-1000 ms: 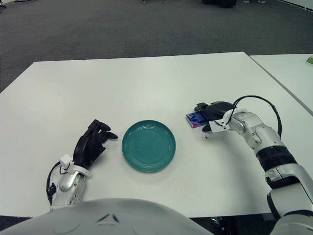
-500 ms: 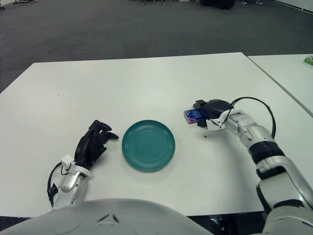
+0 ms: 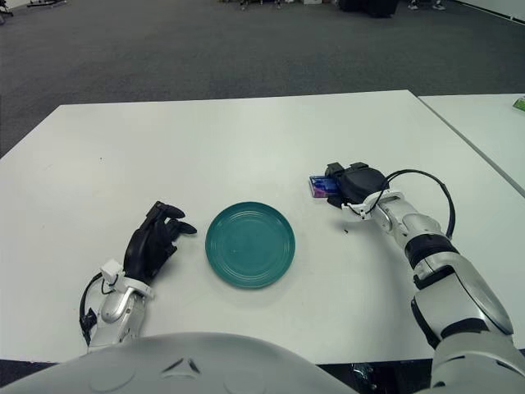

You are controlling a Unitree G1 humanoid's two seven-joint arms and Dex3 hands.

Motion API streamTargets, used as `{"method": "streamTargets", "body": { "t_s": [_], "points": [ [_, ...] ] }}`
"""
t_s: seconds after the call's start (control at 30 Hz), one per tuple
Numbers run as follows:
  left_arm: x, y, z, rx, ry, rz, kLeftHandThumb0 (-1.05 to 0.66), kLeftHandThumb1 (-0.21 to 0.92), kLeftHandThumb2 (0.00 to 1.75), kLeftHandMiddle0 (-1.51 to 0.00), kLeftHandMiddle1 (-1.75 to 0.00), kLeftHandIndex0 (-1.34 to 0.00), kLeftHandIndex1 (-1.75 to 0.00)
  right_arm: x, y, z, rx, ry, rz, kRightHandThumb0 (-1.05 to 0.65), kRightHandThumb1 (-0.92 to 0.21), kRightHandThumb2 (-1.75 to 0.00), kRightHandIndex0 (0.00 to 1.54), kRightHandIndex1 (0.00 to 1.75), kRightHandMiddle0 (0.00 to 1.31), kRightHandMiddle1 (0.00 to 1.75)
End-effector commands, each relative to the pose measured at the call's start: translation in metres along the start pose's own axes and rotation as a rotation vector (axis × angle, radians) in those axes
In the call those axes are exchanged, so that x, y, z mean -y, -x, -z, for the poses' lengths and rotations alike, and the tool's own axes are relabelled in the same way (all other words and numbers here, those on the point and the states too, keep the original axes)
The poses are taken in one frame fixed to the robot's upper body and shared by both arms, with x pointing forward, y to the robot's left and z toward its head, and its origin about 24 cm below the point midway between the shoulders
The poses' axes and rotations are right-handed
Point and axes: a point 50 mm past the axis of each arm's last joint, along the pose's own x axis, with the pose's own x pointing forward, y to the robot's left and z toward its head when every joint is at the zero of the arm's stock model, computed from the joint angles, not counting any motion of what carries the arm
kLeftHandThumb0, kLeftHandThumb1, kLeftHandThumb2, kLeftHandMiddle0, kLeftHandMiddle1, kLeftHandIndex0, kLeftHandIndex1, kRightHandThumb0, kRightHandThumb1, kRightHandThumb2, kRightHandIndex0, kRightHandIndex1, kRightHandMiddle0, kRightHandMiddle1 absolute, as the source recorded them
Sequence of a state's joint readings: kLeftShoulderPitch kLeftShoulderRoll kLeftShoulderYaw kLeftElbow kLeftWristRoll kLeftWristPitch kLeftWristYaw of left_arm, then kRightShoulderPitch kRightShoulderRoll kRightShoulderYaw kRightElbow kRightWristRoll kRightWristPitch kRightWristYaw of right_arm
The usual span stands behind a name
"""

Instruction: Put the gum into the plate.

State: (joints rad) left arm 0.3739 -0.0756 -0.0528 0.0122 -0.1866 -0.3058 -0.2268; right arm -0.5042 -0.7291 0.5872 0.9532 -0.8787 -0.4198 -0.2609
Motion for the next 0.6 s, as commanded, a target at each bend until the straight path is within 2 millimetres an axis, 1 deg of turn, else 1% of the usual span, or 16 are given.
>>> {"method": "streamTargets", "body": {
  "t_s": [0.0, 0.1, 0.23, 0.3, 0.37, 0.4, 0.43, 0.5, 0.57],
  "points": [
    [-0.005, 0.003, 0.007, -0.042, -0.011, -0.03, -1.01, 0.92, 0.9, -0.48, -1.54, -0.16, -1.69, -0.043, 0.018, -0.009, 0.045, 0.015, -0.24, -0.4, -0.65, -0.88, 0.39, 0.62, 0.36, 1.74],
    [-0.005, 0.002, 0.008, -0.042, -0.01, -0.03, -1.01, 0.92, 0.9, -0.49, -1.52, -0.14, -1.68, -0.03, 0.014, -0.007, 0.052, 0.006, -0.228, -0.4, -0.65, -0.89, 0.39, 0.62, 0.37, 1.75],
    [-0.005, 0.002, 0.009, -0.045, -0.004, -0.029, -1.01, 0.92, 0.89, -0.49, -1.51, -0.13, -1.67, 0.002, 0.01, -0.002, 0.058, -0.024, -0.165, -0.4, -0.64, -0.89, 0.37, 0.62, 0.37, 1.75],
    [-0.005, 0.002, 0.009, -0.047, -0.001, -0.029, -1.01, 0.92, 0.89, -0.48, -1.53, -0.11, -1.67, 0.012, 0.01, -0.001, 0.057, -0.035, -0.138, -0.4, -0.63, -0.91, 0.37, 0.61, 0.37, 1.75],
    [-0.005, 0.002, 0.009, -0.047, 0.006, -0.026, -1.0, 0.92, 0.88, -0.49, -1.54, -0.11, -1.67, 0.028, 0.011, 0.0, 0.06, -0.052, -0.084, -0.4, -0.63, -0.91, 0.36, 0.61, 0.38, 1.74],
    [-0.005, 0.002, 0.009, -0.048, 0.009, -0.023, -1.0, 0.92, 0.88, -0.49, -1.54, -0.11, -1.67, 0.042, 0.012, -0.001, 0.064, -0.063, -0.034, -0.4, -0.62, -0.91, 0.36, 0.6, 0.38, 1.74],
    [-0.005, 0.002, 0.009, -0.049, 0.011, -0.021, -0.99, 0.92, 0.88, -0.49, -1.55, -0.11, -1.68, 0.053, 0.014, -0.001, 0.067, -0.071, -0.002, -0.4, -0.62, -0.92, 0.36, 0.6, 0.4, 1.73],
    [-0.005, 0.002, 0.01, -0.051, 0.011, -0.016, -0.99, 0.92, 0.88, -0.49, -1.57, -0.11, -1.69, 0.086, 0.015, -0.006, 0.071, -0.086, 0.111, -0.4, -0.61, -0.92, 0.36, 0.6, 0.41, 1.72],
    [-0.004, 0.001, 0.01, -0.052, 0.01, -0.012, -0.98, 0.92, 0.88, -0.49, -1.58, -0.12, -1.7, 0.107, 0.016, -0.011, 0.066, -0.104, 0.201, -0.41, -0.6, -0.92, 0.37, 0.59, 0.43, 1.7]
  ]
}}
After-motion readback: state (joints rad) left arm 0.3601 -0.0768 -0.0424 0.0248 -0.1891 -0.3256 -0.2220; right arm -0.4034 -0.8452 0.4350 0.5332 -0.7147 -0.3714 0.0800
